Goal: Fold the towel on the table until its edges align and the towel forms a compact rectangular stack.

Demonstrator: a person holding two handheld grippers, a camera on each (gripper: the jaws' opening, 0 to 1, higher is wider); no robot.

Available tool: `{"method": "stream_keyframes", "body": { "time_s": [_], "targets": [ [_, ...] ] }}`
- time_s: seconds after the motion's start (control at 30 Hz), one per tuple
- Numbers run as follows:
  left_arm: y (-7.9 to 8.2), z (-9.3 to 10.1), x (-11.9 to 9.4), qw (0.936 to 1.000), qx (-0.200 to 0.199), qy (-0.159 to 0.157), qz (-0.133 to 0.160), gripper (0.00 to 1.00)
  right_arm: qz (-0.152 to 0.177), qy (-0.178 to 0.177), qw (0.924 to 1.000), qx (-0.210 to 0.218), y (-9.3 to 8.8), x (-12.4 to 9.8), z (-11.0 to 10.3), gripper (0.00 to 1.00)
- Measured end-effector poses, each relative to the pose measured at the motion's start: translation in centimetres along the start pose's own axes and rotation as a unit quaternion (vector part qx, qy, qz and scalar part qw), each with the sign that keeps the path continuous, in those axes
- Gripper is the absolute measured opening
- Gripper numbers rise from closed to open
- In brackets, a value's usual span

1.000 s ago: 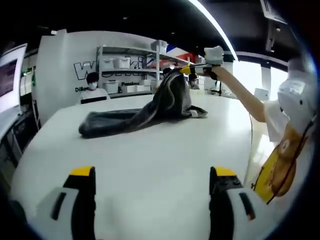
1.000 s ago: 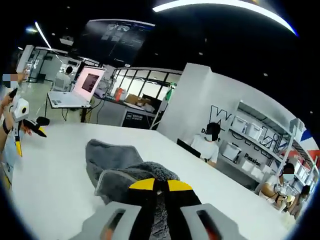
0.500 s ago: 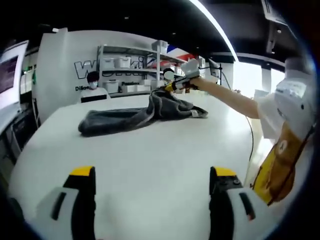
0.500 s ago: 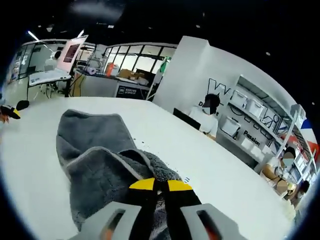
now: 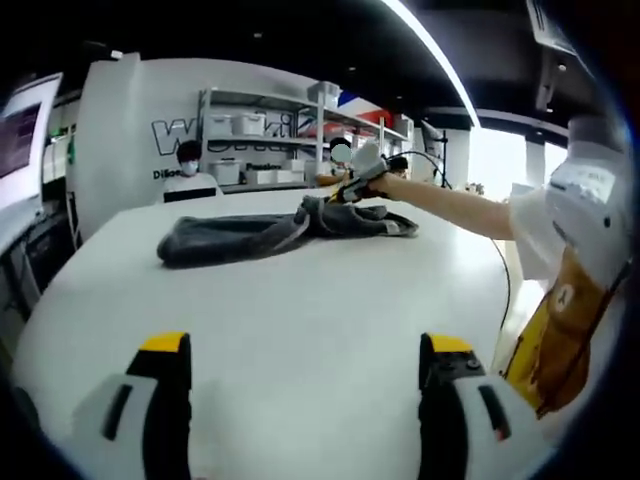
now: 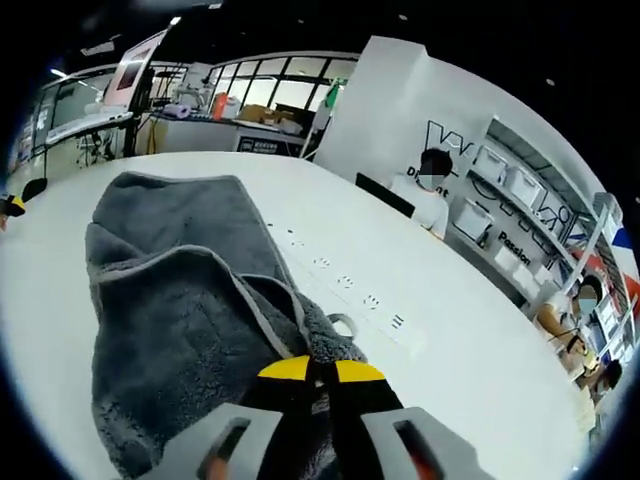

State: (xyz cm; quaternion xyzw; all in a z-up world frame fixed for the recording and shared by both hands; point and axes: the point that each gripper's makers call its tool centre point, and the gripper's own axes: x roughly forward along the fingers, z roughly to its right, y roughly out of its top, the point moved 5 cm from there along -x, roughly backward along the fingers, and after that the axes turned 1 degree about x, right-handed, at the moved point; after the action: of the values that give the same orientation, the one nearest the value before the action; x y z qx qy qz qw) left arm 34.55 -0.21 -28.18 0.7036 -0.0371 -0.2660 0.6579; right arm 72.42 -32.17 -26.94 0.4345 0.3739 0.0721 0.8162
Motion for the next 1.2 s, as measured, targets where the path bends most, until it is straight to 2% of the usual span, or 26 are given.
{"method": "stream_keyframes", "body": {
  "time_s": [0.47,0.93,1.2],
  "targets": [
    [-0.1,0.0,0.2,1.0000,-0.002,0.000,0.001,0.99,0.002,0.004,1.0000,0.003,0.0,-0.8,-0.3,0.10],
    [-0.1,0.1,0.0,1.0000,-0.002,0.000,0.005,0.99,0.024,-0.001,0.9996,0.015,0.9,-2.0,0.2,0.25],
    [-0.1,0.3,0.0,1.0000,-0.001,0.000,0.006,0.99,0.042,-0.001,0.9986,0.031,1.5,-3.8,0.0,0.36]
  ]
}}
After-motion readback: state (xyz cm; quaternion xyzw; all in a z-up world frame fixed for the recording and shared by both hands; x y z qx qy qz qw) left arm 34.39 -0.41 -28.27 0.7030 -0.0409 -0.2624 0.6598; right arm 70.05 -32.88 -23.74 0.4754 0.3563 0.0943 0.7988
